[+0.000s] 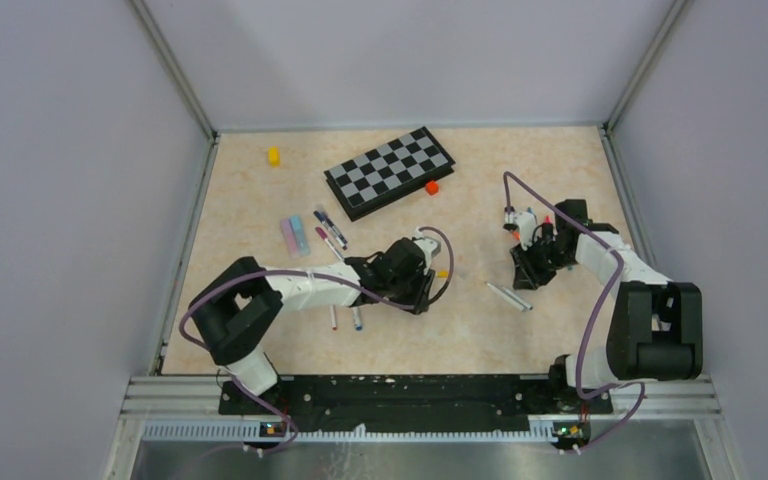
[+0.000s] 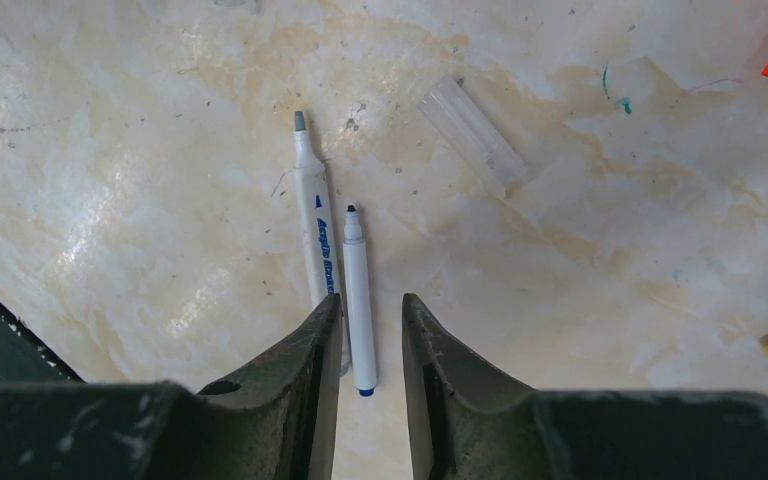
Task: Open the pen caps
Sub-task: Place the pen at the center of the board.
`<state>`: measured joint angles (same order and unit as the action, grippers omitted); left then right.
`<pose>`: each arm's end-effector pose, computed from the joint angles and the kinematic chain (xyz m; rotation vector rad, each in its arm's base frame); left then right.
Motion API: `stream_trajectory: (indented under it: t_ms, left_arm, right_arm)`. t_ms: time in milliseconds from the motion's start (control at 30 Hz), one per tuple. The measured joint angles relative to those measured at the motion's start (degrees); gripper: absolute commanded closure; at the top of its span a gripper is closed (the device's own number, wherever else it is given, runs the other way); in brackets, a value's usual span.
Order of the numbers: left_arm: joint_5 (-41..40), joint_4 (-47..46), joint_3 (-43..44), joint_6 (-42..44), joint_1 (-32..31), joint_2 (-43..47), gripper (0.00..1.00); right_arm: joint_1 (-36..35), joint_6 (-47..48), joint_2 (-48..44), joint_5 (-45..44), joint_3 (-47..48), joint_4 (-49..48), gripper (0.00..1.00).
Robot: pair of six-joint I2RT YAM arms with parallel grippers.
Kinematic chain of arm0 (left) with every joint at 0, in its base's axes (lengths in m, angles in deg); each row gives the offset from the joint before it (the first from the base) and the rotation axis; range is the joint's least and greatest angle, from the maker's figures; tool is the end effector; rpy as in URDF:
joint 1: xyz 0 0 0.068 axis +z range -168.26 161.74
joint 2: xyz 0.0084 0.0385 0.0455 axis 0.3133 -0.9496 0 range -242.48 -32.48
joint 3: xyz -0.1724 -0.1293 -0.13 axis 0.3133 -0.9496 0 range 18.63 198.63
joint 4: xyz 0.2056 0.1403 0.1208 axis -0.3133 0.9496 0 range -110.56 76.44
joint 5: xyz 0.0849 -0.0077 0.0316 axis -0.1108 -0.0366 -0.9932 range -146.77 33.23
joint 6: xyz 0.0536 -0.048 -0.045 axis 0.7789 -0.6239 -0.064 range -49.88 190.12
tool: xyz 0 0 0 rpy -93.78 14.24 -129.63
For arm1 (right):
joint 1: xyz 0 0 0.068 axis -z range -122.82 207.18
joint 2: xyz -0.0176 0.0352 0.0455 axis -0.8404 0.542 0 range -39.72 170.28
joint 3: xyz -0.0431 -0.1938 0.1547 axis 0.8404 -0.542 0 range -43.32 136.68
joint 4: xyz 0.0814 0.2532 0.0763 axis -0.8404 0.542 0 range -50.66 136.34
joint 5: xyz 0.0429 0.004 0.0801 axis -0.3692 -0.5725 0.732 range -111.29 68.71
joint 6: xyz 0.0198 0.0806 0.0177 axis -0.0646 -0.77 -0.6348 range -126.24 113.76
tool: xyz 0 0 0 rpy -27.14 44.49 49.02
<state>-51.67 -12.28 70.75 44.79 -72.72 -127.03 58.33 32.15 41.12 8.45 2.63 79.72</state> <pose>0.2076 -0.3020 0.1082 0.6906 2.4939 -0.6811 0.2661 0.0316 0.1181 -0.9413 2.5062 0.5515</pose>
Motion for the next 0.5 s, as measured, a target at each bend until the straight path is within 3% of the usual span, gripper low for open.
stream_trajectory:
  t_ms: [500]
  left_arm:
    - [1.40, 1.38, 3.34, -0.24, 0.00, -4.74, 0.60]
  right_arm:
    - [0.00, 0.02, -0.15, 0.28, 0.28, 0.09, 0.73]
